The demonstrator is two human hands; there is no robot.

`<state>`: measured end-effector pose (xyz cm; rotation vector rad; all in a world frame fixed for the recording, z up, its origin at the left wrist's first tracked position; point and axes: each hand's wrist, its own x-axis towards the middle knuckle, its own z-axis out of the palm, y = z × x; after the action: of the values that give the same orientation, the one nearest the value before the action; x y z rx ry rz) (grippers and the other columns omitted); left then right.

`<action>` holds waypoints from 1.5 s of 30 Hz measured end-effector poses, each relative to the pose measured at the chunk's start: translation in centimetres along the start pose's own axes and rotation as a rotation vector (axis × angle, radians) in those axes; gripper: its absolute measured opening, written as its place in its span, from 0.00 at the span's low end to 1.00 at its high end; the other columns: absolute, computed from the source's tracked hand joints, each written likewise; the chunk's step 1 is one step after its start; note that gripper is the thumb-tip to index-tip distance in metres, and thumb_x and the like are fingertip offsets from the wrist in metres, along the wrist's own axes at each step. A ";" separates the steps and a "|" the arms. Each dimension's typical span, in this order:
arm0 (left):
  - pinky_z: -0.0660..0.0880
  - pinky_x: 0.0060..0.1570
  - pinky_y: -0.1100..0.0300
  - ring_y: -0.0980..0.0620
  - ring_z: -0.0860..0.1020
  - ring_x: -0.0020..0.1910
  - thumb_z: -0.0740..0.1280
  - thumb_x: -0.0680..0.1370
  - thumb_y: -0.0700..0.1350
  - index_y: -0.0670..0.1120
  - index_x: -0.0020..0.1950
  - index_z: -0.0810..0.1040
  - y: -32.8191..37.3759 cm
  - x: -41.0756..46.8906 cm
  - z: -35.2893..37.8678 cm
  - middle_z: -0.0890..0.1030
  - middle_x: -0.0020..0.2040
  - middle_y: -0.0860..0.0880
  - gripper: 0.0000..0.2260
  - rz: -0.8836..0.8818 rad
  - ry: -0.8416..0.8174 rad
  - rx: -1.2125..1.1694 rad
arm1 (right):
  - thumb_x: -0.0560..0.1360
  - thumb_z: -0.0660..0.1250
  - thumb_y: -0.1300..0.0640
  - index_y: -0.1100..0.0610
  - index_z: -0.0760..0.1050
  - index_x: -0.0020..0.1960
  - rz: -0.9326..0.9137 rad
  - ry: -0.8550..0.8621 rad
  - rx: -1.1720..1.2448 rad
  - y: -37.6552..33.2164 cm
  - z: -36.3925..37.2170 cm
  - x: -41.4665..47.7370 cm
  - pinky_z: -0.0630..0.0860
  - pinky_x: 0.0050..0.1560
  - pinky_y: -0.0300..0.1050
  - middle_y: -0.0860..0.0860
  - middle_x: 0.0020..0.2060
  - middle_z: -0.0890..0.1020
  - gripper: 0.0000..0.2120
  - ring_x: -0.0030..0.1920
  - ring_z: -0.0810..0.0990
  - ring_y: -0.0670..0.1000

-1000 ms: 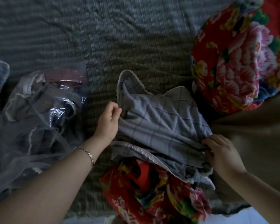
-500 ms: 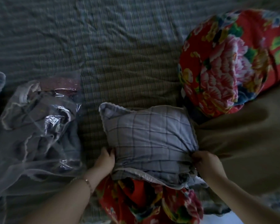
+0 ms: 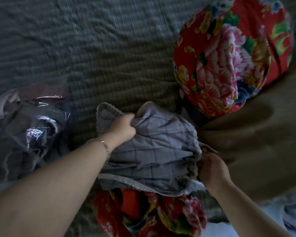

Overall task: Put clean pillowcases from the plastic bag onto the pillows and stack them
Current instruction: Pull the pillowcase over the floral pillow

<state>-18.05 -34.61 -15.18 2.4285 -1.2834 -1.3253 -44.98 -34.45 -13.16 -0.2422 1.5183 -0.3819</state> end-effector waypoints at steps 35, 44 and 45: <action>0.69 0.51 0.58 0.43 0.75 0.54 0.59 0.72 0.25 0.39 0.61 0.76 -5.1 -11.9 -2.8 0.79 0.53 0.40 0.21 -0.256 0.349 -0.353 | 0.71 0.69 0.45 0.62 0.78 0.48 -0.222 -0.214 -0.512 -2.6 6.1 -1.7 0.78 0.51 0.51 0.58 0.41 0.83 0.19 0.44 0.81 0.55; 0.67 0.37 0.61 0.48 0.74 0.41 0.62 0.67 0.32 0.40 0.43 0.75 -4.8 -12.2 -2.6 0.77 0.37 0.46 0.08 -0.170 0.441 -0.332 | 0.77 0.61 0.51 0.57 0.76 0.44 0.067 0.183 -0.249 -0.6 5.3 1.2 0.72 0.44 0.46 0.55 0.39 0.78 0.12 0.39 0.75 0.56; 0.66 0.35 0.60 0.48 0.72 0.39 0.63 0.66 0.33 0.41 0.38 0.73 -4.7 -11.9 -2.7 0.76 0.35 0.45 0.05 -0.166 0.443 -0.303 | 0.77 0.61 0.51 0.57 0.74 0.39 0.159 0.218 -0.167 0.3 4.2 0.6 0.71 0.40 0.45 0.55 0.35 0.76 0.12 0.34 0.73 0.55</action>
<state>-16.32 -23.92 -7.82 2.4534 -0.7292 -0.8576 -40.80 -34.73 -13.62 -0.2145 1.7739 -0.1584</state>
